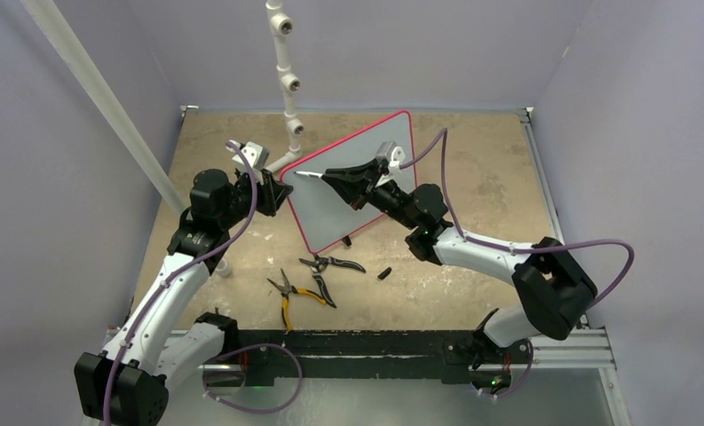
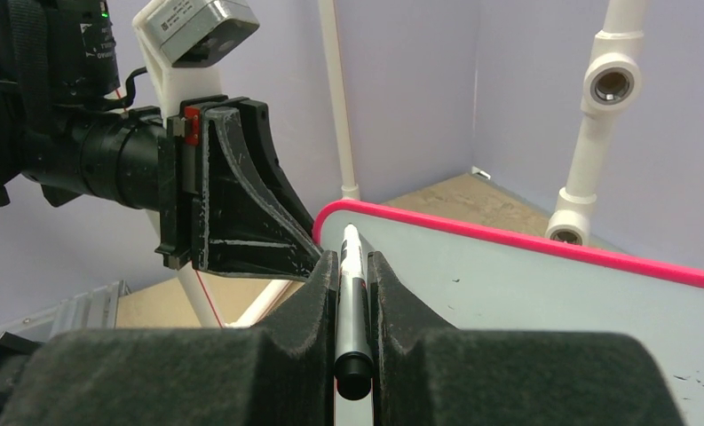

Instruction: Write a sentence on the whiteboard

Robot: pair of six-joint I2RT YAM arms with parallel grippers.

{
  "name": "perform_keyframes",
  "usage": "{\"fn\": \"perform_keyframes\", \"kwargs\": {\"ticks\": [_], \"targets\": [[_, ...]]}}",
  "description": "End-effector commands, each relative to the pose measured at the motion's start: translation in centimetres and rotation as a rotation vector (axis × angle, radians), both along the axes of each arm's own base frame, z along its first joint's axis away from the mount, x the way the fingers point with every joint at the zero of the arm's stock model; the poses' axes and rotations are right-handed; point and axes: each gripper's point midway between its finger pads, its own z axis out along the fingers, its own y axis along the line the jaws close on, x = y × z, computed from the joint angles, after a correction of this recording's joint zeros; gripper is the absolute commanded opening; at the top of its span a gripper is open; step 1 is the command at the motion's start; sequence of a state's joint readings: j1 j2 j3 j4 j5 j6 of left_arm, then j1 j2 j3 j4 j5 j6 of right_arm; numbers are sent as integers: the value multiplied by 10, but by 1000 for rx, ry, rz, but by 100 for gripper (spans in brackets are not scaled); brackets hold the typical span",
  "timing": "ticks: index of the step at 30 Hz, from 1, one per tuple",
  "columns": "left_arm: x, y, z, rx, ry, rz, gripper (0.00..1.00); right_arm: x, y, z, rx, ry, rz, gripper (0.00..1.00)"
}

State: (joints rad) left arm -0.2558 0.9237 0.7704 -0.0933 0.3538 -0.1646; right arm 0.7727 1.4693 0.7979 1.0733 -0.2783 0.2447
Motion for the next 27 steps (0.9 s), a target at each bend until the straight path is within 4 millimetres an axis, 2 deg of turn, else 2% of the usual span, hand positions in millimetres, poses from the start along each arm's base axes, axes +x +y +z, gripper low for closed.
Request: {"fn": "perform_keyframes", "kwargs": {"ticks": [1, 9, 27], "targets": [[4, 3, -2, 23, 0, 9, 9, 2, 2, 24, 43, -57, -20, 0], [6, 6, -6, 43, 9, 26, 0, 4, 4, 17, 32, -44, -28, 0], [6, 6, -7, 46, 8, 21, 0, 16, 10, 3, 16, -11, -54, 0]]}}
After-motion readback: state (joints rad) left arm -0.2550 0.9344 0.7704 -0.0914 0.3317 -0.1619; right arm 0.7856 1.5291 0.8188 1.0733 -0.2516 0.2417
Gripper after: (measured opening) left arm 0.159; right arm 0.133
